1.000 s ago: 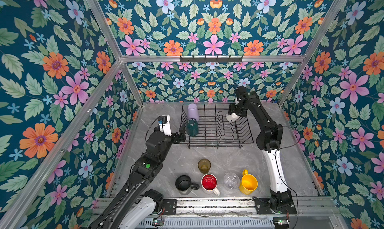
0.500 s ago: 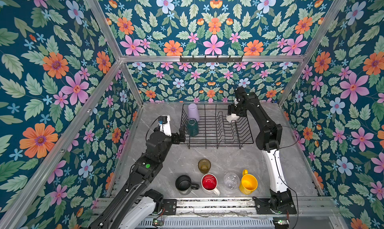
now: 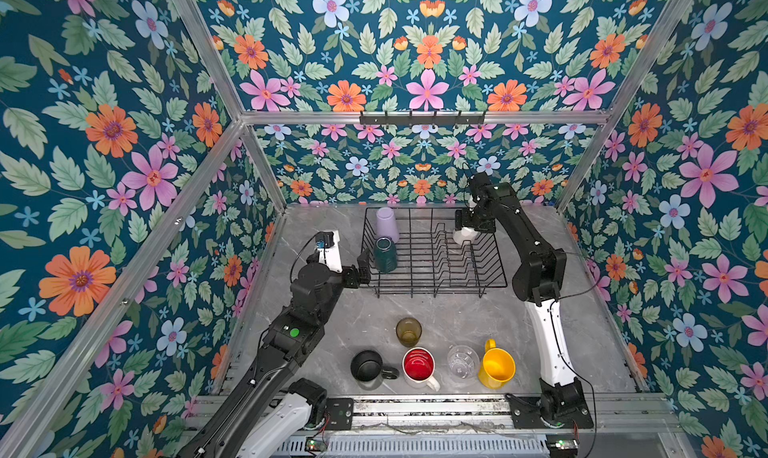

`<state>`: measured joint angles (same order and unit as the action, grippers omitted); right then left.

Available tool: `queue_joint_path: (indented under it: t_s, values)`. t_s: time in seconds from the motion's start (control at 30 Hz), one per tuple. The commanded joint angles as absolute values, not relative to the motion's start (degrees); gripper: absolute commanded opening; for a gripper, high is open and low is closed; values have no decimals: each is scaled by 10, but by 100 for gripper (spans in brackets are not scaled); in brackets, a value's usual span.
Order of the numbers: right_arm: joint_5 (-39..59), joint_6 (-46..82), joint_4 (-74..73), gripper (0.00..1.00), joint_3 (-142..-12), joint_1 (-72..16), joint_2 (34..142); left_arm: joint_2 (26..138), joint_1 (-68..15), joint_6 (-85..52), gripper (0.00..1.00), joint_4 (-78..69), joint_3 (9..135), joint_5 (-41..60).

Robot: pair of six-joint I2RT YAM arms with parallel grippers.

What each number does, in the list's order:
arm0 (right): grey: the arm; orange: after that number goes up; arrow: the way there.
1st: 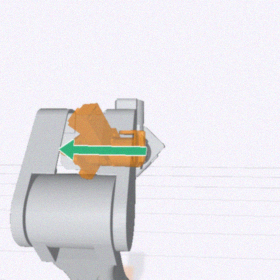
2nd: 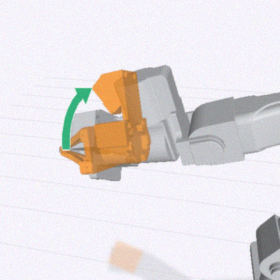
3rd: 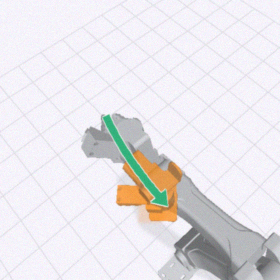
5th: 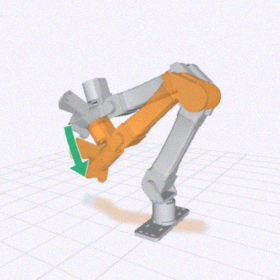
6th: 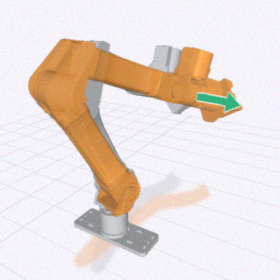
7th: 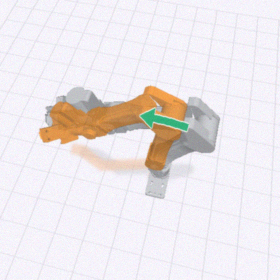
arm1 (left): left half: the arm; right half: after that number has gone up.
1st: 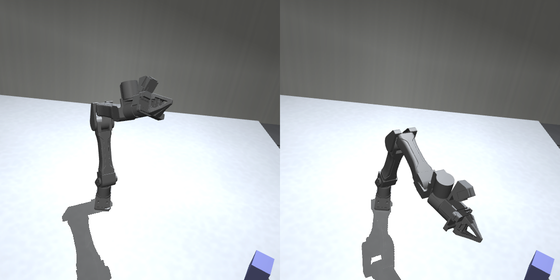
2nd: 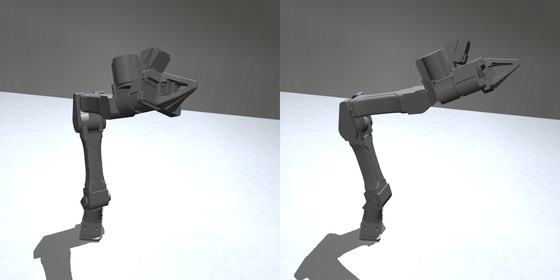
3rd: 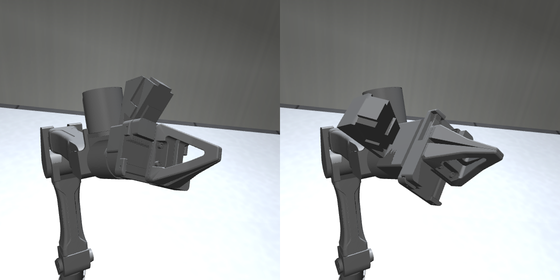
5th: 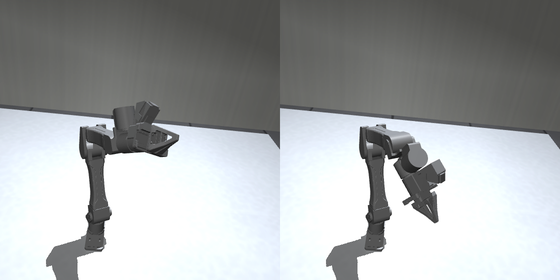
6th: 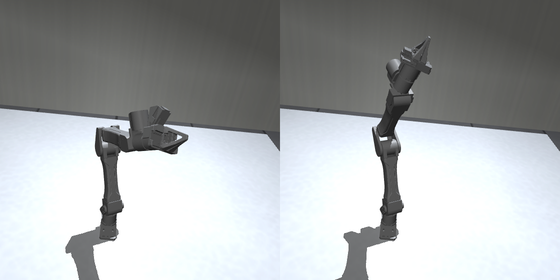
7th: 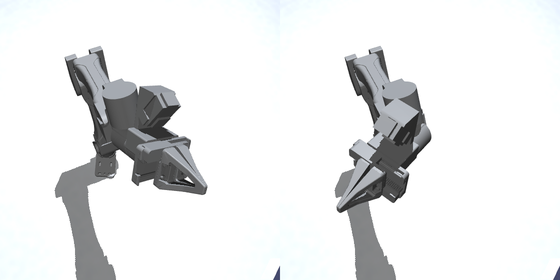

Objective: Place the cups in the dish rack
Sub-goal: 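Set the white mug down in the rack's far slots and open the right gripper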

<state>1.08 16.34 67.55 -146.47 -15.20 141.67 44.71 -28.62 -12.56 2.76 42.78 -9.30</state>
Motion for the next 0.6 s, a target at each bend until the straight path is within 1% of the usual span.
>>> queue_joint_path:
  t_s: [0.0, 0.27, 0.43, 0.57]
  values:
    - [0, 159, 680, 91, -1463, -153, 1402, 446, -287, -127, 100, 23, 431, -99]
    - [-2, 156, 663, 91, -1439, -156, 1365, 445, -287, -128, 100, 24, 431, -100]
    - [-15, 146, 664, 90, -1436, -161, 1371, 446, -287, -129, 100, 26, 434, -99]
    - [-45, 121, 663, 88, -1438, -174, 1380, 446, -287, -129, 100, 30, 438, -99]
